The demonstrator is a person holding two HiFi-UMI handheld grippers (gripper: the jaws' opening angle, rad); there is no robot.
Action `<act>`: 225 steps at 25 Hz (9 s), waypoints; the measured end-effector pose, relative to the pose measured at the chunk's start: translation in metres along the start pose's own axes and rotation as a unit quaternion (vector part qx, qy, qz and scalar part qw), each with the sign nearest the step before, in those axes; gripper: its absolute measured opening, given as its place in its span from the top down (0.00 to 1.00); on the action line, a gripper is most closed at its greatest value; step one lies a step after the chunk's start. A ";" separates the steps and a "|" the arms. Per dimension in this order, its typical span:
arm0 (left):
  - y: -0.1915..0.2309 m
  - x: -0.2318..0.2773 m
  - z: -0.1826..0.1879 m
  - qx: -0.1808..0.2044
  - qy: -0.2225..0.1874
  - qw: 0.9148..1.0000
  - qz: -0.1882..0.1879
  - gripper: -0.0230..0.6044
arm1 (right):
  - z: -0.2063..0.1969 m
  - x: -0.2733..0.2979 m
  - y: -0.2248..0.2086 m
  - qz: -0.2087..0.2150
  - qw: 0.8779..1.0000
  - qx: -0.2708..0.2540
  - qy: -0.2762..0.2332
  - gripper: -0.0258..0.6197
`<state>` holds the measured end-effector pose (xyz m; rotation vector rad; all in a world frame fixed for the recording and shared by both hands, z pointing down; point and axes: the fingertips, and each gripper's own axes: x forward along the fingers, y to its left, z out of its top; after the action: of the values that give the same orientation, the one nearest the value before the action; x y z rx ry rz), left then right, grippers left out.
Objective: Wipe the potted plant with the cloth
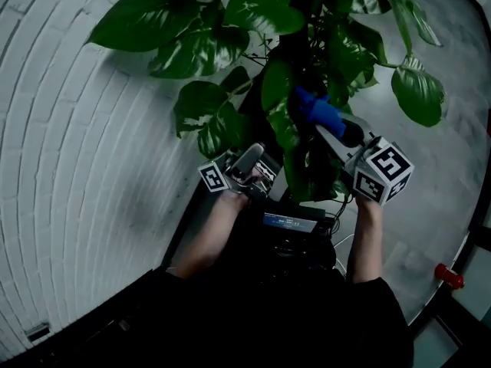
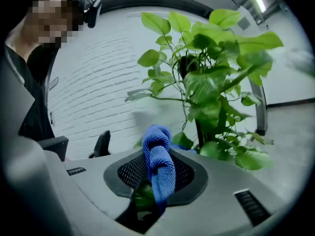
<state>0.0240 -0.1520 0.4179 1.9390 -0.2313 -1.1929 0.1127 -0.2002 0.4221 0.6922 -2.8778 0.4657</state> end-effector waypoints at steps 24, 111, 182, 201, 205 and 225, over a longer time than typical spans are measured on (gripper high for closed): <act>0.014 -0.043 0.039 -0.018 -0.048 0.999 0.005 0.33 | 0.021 -0.029 0.110 0.054 0.988 0.085 -0.118 0.77; 0.073 0.033 0.023 0.050 -0.124 0.990 0.031 0.29 | -0.037 0.032 -0.010 0.174 0.976 -0.118 0.048 0.78; -0.018 -0.019 -0.036 0.124 0.017 0.991 0.044 0.32 | -0.040 0.029 0.069 0.125 0.990 -0.032 0.052 0.78; -0.032 -0.033 -0.013 0.058 -0.035 0.998 0.000 0.32 | 0.069 -0.029 0.039 -0.018 0.991 -0.018 -0.128 0.78; -0.034 -0.030 -0.018 0.062 -0.017 0.998 -0.003 0.32 | 0.030 0.021 0.049 0.013 0.998 -0.026 -0.051 0.78; -0.042 -0.049 -0.022 0.063 -0.002 0.998 0.007 0.31 | -0.060 0.040 0.154 0.126 0.991 -0.007 0.048 0.78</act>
<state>0.0051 -0.0871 0.4243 2.0411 -0.3287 -1.1976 0.0102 -0.0665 0.4460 0.2948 -2.8844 0.4946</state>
